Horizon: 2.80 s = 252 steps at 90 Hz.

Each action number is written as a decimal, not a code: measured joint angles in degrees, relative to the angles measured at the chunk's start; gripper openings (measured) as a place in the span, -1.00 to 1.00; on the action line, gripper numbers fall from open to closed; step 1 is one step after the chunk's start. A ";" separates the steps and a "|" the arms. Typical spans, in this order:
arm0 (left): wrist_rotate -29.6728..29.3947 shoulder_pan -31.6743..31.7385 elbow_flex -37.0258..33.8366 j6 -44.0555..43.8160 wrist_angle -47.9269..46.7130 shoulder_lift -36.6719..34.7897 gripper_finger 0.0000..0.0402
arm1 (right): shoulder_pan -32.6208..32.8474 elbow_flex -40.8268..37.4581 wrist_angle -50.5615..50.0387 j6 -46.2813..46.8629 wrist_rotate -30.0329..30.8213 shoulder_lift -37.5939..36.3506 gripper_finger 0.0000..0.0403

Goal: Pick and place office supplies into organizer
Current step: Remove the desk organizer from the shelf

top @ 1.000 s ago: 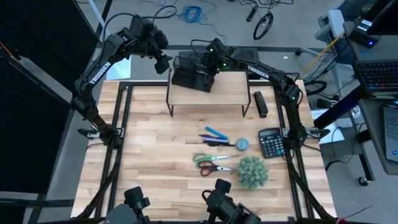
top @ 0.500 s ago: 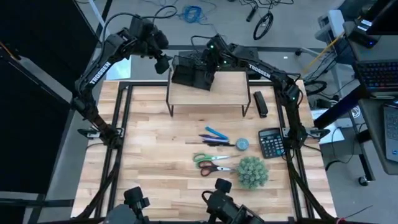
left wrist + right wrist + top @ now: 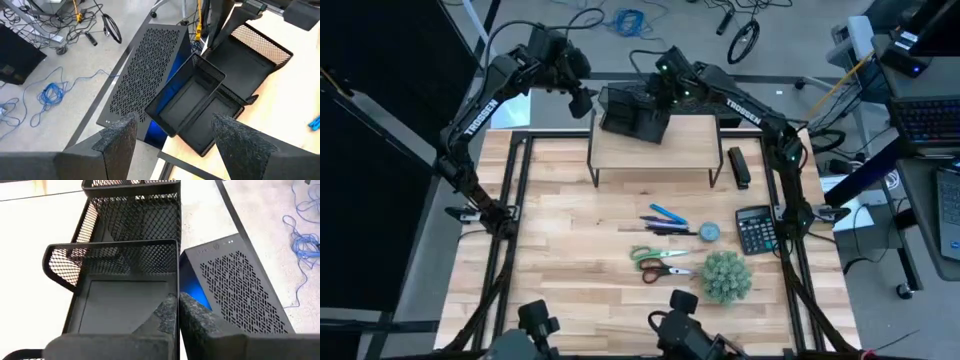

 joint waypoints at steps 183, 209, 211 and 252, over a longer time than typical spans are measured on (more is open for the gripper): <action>-3.54 -6.50 0.00 -4.67 -2.19 -10.84 0.20 | 20.42 0.00 -11.88 3.62 -7.17 -6.52 -1.00; -3.64 -8.51 0.00 -6.30 -2.99 -12.52 0.20 | 25.40 0.00 -10.79 7.17 -5.69 -6.51 -1.00; -3.64 -8.72 0.00 -6.52 -3.31 -12.51 0.20 | 25.75 0.00 -10.73 7.58 -5.63 -6.52 -1.00; -3.60 -11.40 0.00 -9.08 -5.75 -12.44 0.20 | 35.60 -11.70 6.07 17.37 -5.51 -6.54 -1.00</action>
